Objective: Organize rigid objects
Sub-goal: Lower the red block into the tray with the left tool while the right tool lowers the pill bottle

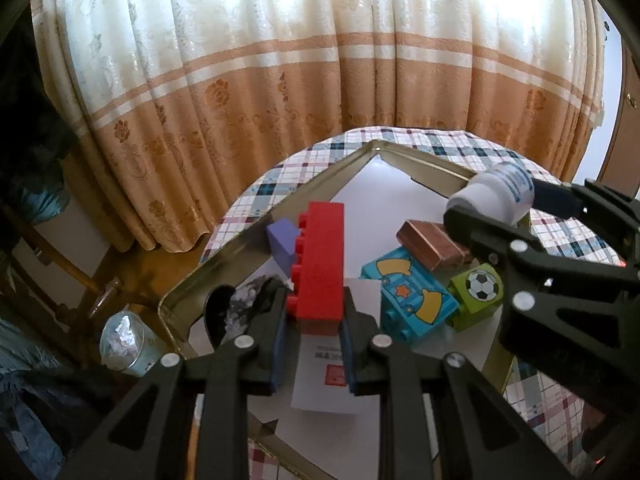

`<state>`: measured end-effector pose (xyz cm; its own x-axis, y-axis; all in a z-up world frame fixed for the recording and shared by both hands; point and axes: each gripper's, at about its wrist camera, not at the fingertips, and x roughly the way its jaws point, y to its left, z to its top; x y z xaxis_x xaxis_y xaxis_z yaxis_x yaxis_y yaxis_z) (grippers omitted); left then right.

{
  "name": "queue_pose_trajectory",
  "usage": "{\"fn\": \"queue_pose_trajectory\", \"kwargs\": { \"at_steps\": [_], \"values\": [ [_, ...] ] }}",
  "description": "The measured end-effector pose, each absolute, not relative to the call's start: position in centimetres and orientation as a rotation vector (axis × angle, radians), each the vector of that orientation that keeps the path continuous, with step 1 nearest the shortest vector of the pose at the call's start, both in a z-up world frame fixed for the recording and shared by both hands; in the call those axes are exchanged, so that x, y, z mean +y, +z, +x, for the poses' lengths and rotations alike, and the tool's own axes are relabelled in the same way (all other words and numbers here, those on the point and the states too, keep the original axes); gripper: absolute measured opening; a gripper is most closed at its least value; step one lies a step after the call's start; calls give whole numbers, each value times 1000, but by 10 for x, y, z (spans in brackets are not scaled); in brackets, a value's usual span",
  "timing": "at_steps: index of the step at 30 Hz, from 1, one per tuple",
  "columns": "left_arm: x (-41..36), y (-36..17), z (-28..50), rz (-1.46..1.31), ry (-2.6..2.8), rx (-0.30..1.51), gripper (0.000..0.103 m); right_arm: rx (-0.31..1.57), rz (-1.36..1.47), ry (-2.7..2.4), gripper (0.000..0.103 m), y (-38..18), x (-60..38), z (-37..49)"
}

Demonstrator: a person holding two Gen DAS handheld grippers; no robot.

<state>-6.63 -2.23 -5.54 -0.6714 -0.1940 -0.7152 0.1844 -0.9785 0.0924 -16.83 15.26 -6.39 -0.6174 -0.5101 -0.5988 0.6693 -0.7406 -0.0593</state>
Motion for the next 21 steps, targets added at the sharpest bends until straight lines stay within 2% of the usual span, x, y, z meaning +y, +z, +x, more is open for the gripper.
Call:
{"fn": "queue_pose_trajectory", "kwargs": {
  "at_steps": [19, 21],
  "values": [
    [3, -62, -62, 1166, -2730, -98, 22, 343, 785, -2364, 59, -71, 163, -179],
    [-2, -62, -66, 1148, -2711, -108, 28, 343, 776, -2361, 59, -71, 162, -179]
  ]
}}
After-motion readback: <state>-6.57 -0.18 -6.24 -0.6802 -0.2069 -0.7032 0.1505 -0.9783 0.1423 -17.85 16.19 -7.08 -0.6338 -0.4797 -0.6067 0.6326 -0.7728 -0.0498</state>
